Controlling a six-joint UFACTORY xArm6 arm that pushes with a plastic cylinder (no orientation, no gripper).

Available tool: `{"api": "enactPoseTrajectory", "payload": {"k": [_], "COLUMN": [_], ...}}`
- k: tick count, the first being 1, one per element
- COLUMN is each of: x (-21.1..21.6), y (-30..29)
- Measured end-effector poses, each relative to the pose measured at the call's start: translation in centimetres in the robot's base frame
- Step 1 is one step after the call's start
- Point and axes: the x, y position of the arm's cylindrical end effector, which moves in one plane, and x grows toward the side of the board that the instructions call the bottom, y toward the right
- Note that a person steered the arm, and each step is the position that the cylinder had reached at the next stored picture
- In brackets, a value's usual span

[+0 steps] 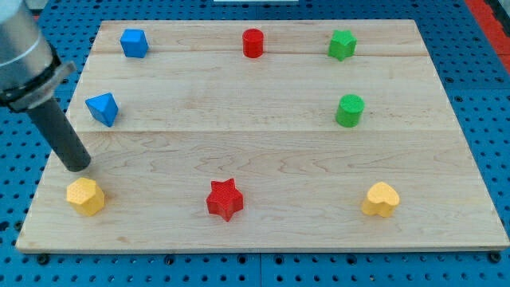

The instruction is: Move the blue triangle closer to the blue cube

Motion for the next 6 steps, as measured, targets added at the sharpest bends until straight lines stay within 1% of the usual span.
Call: {"api": "enactPoseTrajectory", "payload": {"k": [1, 2, 3, 4, 5, 6], "x": [-1.8, -2.2, -6.2, -8.2, -8.5, -12.7], "y": [0.0, -0.4, -0.4, -0.4, 4.2, 9.0]}}
